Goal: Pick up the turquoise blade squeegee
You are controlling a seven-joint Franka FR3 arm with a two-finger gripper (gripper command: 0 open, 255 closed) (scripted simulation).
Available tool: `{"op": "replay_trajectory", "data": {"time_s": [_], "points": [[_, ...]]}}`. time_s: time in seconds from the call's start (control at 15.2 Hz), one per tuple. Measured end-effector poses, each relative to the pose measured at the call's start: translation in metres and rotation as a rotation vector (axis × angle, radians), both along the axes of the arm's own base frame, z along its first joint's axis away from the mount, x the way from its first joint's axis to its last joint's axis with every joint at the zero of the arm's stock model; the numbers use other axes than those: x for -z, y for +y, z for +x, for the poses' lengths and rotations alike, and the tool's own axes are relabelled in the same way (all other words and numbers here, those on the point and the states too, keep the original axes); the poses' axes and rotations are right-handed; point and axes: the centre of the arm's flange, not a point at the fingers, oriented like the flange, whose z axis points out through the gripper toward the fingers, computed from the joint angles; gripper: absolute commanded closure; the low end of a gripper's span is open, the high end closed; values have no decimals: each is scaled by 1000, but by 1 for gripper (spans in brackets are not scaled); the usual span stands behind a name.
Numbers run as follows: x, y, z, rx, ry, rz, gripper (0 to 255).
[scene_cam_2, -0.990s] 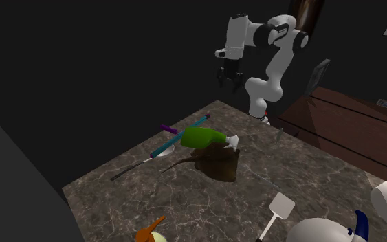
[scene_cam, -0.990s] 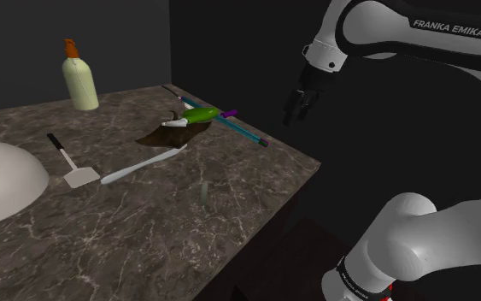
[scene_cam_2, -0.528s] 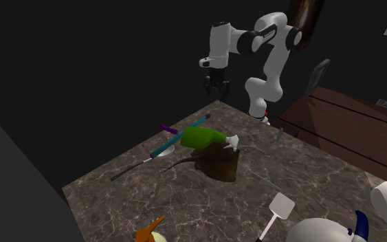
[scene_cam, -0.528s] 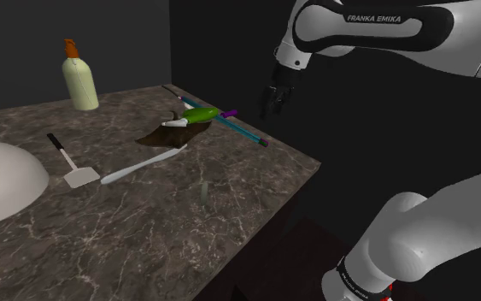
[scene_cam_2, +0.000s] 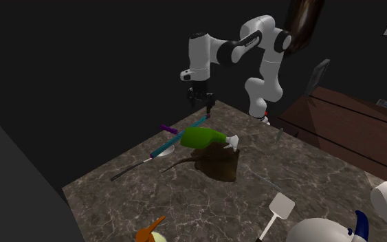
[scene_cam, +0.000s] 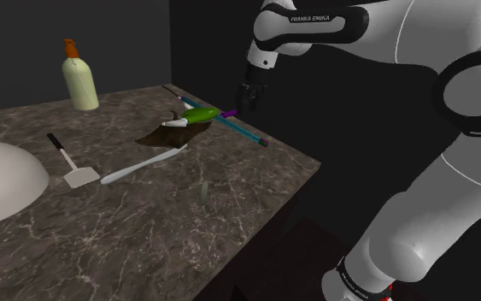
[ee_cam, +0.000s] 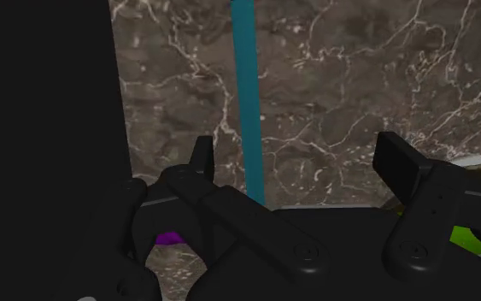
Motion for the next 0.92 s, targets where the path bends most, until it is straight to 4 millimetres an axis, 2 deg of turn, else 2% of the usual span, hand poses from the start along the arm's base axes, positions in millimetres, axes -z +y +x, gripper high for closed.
{"op": "replay_trajectory", "data": {"time_s": [0.46,0.59,0.92], "points": [[31,5,91,-57,35,16,0],[41,6,100,-63,38,18,0],[66,7,104,-65,39,19,0]]}}
